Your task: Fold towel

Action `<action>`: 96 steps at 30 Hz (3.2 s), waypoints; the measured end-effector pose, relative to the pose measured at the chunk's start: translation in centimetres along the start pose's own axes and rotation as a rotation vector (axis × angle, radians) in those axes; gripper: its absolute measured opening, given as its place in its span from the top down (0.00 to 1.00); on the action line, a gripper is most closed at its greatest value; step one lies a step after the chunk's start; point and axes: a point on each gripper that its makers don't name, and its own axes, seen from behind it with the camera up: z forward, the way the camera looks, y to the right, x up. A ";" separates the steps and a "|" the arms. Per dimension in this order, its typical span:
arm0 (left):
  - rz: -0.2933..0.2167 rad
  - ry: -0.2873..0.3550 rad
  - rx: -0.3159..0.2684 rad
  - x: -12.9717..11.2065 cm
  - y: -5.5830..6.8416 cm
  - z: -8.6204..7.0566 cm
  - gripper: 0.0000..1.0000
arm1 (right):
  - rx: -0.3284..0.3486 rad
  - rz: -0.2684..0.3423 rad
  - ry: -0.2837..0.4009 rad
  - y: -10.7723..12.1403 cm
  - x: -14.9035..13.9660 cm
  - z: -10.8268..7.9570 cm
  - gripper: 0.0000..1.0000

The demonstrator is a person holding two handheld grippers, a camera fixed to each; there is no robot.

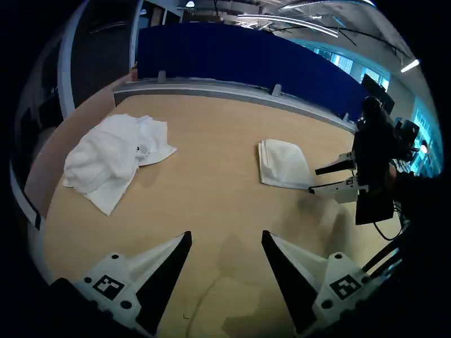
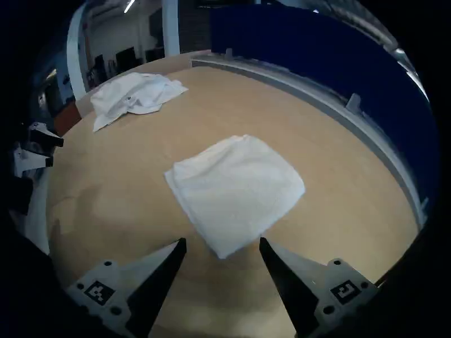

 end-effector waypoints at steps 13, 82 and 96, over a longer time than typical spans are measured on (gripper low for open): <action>0.002 0.002 -0.004 0.4 0.2 -0.1 0.08 | -0.014 0.035 -0.013 0.2 -0.8 0.6 0.23; 0.009 0.015 -0.029 1.1 0.2 -0.3 0.08 | -0.035 0.034 0.167 1.3 7.1 -2.6 0.97; 0.024 0.042 -0.051 2.8 0.3 -0.3 0.08 | -0.050 -0.025 0.293 1.9 14.6 -7.9 0.97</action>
